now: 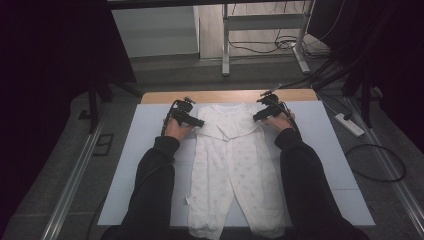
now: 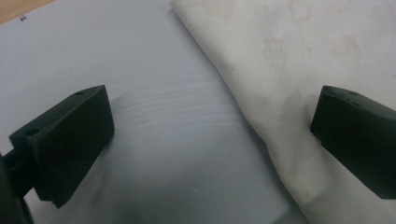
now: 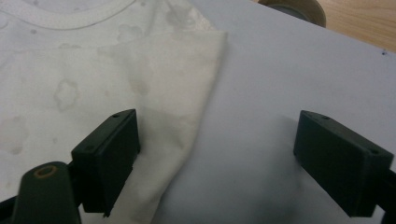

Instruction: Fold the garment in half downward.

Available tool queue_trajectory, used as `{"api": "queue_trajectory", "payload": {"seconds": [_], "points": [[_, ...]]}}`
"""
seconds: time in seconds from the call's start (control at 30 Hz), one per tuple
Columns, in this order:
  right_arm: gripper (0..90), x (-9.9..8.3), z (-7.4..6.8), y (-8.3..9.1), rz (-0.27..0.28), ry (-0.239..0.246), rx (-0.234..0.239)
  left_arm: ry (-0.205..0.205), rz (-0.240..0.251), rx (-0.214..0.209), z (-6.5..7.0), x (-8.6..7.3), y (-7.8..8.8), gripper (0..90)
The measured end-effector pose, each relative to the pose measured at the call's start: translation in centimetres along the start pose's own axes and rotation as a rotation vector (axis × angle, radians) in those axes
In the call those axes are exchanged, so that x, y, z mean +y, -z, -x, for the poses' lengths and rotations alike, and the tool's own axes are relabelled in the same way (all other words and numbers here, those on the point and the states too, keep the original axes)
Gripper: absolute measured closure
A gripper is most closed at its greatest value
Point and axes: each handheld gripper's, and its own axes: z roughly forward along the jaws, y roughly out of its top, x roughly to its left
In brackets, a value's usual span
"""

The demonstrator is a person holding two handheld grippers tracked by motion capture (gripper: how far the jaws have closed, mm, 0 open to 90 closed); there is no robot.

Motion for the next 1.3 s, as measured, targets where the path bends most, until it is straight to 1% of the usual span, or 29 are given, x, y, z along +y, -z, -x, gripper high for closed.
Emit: {"api": "queue_trajectory", "payload": {"seconds": [0.03,0.1,0.13,0.2,0.27,0.37,0.53,0.57,0.6,0.63,0.7,0.73,0.77,0.8,0.83,0.93,1.0,1.03,1.07,1.1,1.2,1.3], "points": [[18.8,0.0,0.0,0.0,0.001,0.003,0.001,-0.001,0.003,-0.001,0.0,0.0,0.0,0.0],[25.7,0.0,-0.3,0.2,0.005,0.01,0.008,-0.001,0.009,-0.005,0.1,-0.1,0.3,3.9],[30.8,0.1,-0.4,0.2,0.005,0.019,0.016,-0.002,0.013,-0.008,0.1,-0.1,0.4,9.6],[38.0,0.2,-0.7,0.3,0.006,0.032,0.027,-0.001,0.019,-0.018,0.2,-0.1,0.6,19.1],[44.4,0.3,-0.8,0.4,0.01,0.042,0.036,0.015,0.021,-0.021,0.2,0.0,0.8,25.4],[52.2,0.4,-1.0,0.4,0.01,0.043,0.048,0.025,0.018,-0.013,0.3,0.2,0.9,39.6],[66.6,0.4,-1.3,0.4,0.011,0.044,0.077,0.046,-0.002,-0.019,0.8,0.5,1.0,53.8],[69.4,0.4,-1.3,0.4,0.011,0.045,0.081,0.047,-0.007,-0.026,0.9,0.6,1.1,57.3],[73.5,0.4,-1.4,0.5,0.01,0.045,0.089,0.051,-0.008,-0.034,1.0,0.6,1.1,62.7],[76.9,0.4,-1.4,0.5,0.008,0.045,0.098,0.06,-0.007,-0.046,1.0,0.5,1.1,66.2],[83.1,0.4,-1.4,0.5,0.003,0.037,0.126,0.1,0.002,-0.076,0.8,0.4,1.1,70.4],[84.1,0.4,-1.4,0.5,0.0,0.034,0.133,0.114,0.007,-0.083,0.7,0.3,1.1,72.9],[84.5,0.4,-1.4,0.5,-0.001,0.033,0.135,0.124,0.01,-0.101,0.6,0.2,1.1,75.4],[84.9,0.4,-1.4,0.6,-0.002,0.035,0.137,0.139,0.014,-0.138,0.4,0.1,1.0,79.3],[85.1,0.3,-1.4,0.6,-0.001,0.038,0.138,0.147,0.02,-0.151,0.4,0.0,1.0,86.1],[85.4,0.3,-1.5,0.7,0.005,0.057,0.131,0.167,0.036,-0.172,0.1,-0.3,1.0,87.4],[85.5,0.2,-1.7,0.9,0.021,0.076,0.123,0.163,0.052,-0.175,0.1,-0.5,1.0,87.8],[85.6,0.1,-1.8,1.1,0.028,0.08,0.122,0.155,0.068,-0.172,0.2,-0.6,1.1,87.9],[85.7,0.1,-1.8,1.3,0.041,0.098,0.116,0.147,0.083,-0.166,0.3,-0.7,1.3,88.0],[85.7,0.2,-1.8,1.6,0.054,0.103,0.115,0.14,0.094,-0.161,0.4,-0.8,1.4,88.1],[85.7,0.3,-1.9,2.4,0.088,0.119,0.118,0.116,0.144,-0.145,0.7,-0.8,2.3,88.1],[85.8,0.3,-2.0,3.5,0.122,0.144,0.121,0.077,0.182,-0.132,1.1,-0.8,3.4,88.1]]}}
